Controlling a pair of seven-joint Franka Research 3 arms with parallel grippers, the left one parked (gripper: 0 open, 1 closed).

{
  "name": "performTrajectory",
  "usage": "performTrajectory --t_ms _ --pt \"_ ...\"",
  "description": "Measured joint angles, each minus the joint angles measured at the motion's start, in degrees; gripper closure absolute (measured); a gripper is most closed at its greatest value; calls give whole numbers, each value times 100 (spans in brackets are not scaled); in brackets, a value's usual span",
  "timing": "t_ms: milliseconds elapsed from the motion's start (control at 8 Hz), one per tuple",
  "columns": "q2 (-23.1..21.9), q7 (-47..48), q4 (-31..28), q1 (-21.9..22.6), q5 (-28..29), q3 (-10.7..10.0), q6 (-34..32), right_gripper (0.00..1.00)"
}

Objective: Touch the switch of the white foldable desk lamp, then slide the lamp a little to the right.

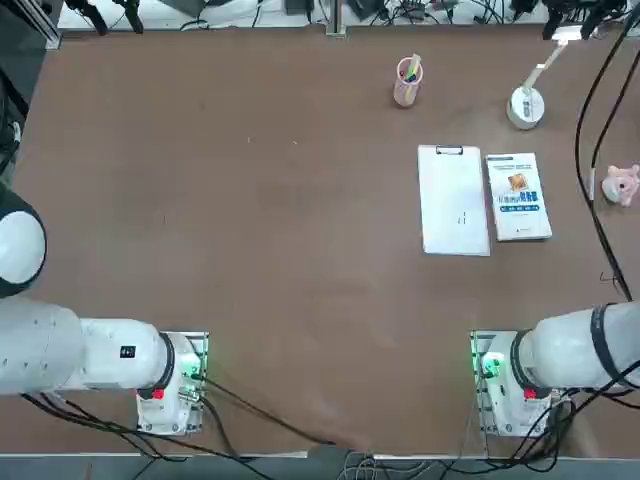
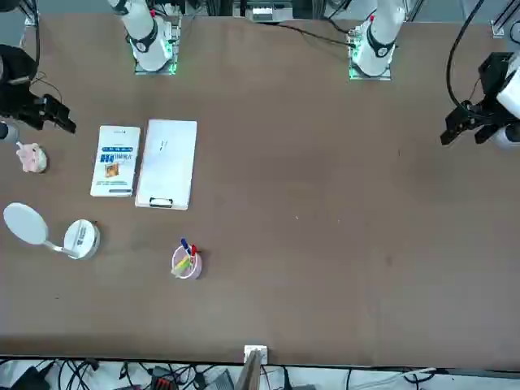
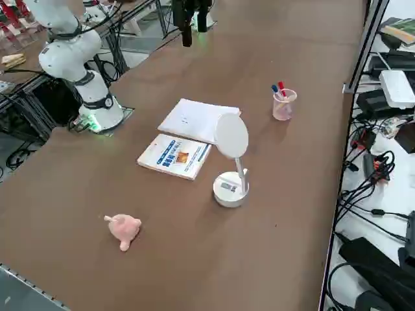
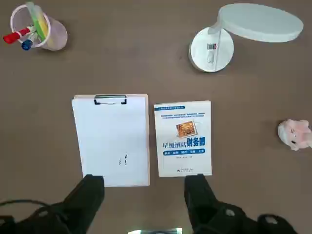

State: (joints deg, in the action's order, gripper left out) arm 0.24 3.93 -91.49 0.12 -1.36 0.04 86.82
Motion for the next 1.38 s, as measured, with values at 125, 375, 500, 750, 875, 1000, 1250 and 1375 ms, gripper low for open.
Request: performTrajectory --t_ms 125,375,500,750,875,1000,1250,1375 --pt "5 0 0 1 0 13 -1 0" --pt "37 -16 -14 20 -35 71 -6 0" --pt "152 -19 -43 82 -186 92 -2 0" --pt "657 11 -111 275 -511 110 277 0" --pt "1016 28 -146 312 -698 110 578 0" --pt "1430 80 -181 347 -930 111 933 0" --pt "2235 312 -180 464 -1274 112 1672 0" --pt "2538 366 -172 480 -1435 111 1987 0"
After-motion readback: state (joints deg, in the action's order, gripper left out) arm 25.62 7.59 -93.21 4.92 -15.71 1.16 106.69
